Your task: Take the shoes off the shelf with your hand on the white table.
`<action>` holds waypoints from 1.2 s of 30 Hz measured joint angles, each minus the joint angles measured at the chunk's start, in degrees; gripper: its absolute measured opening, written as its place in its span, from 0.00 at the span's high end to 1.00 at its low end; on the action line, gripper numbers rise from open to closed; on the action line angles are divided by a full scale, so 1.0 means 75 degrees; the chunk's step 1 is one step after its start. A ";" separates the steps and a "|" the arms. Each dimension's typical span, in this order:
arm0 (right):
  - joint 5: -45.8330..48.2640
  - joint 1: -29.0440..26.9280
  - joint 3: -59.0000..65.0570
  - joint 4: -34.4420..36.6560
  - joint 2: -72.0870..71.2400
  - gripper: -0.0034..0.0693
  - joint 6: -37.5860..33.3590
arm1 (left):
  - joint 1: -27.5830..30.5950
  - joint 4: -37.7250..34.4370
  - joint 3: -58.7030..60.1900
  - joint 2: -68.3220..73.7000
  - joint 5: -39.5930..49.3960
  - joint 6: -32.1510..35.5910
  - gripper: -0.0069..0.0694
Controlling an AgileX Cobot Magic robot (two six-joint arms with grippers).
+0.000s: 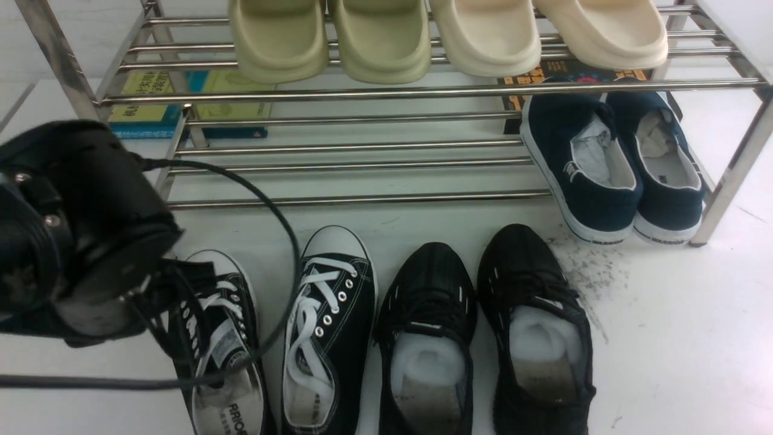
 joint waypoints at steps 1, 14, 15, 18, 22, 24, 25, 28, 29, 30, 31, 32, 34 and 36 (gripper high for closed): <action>0.0000 0.0000 0.0000 0.0000 0.0000 0.62 0.0000 | 0.0336 -0.0085 0.0119 0.0000 -0.0291 0.0005 0.90; 0.0000 0.0000 0.0000 0.0000 0.0000 0.62 0.0000 | 0.1865 0.0010 0.0814 0.1290 -0.3224 -0.0157 0.90; 0.0000 0.0000 0.0000 0.0000 0.0000 0.62 0.0000 | 0.1865 0.0021 0.0814 0.1367 -0.3256 -0.0179 0.90; 0.0000 0.0000 0.0000 0.0000 0.0000 0.62 0.0000 | 0.1865 0.0034 0.0814 0.1897 -0.3668 -0.0286 0.90; 0.0000 0.0000 0.0000 0.0000 0.0000 0.62 0.0000 | 0.1873 0.0056 0.0814 0.2487 -0.4289 -0.0318 0.90; 0.0000 0.0000 0.0000 0.0000 0.0000 0.62 0.0000 | 0.1881 0.0112 0.0820 0.2532 -0.4445 -0.0318 0.89; 0.0000 0.0000 0.0000 0.0000 0.0000 0.62 0.0000 | 0.1887 0.0149 0.0837 0.2532 -0.4571 -0.0311 0.89; 0.0000 0.0000 0.0000 0.0000 0.0000 0.62 0.0000 | 0.1924 0.0224 0.0862 0.2540 -0.5180 -0.0311 0.89; 0.0000 0.0000 0.0000 0.0000 0.0000 0.62 0.0000 | 0.1924 0.0232 0.0862 0.2540 -0.5235 -0.0301 0.89; 0.0000 0.0000 0.0000 0.0000 0.0000 0.62 0.0000 | 0.1924 0.0230 0.0862 0.2549 -0.5777 -0.0278 0.89; 0.0000 0.0000 0.0000 0.0000 0.0000 0.62 0.0000 | 0.1917 0.0218 0.0862 0.2555 -0.5902 -0.0260 0.89; 0.0000 0.0000 0.0000 0.0000 0.0000 0.62 0.0000 | 0.1917 0.0218 0.0862 0.2557 -0.5927 -0.0252 0.89; 0.0000 0.0000 0.0000 0.0000 0.0000 0.62 0.0000 | 0.1917 0.0218 0.0862 0.2564 -0.5940 -0.0243 0.89; 0.0000 0.0000 0.0000 0.0000 0.0000 0.62 0.0000 | 0.1917 0.0205 0.0862 0.2547 -0.5917 -0.0136 0.89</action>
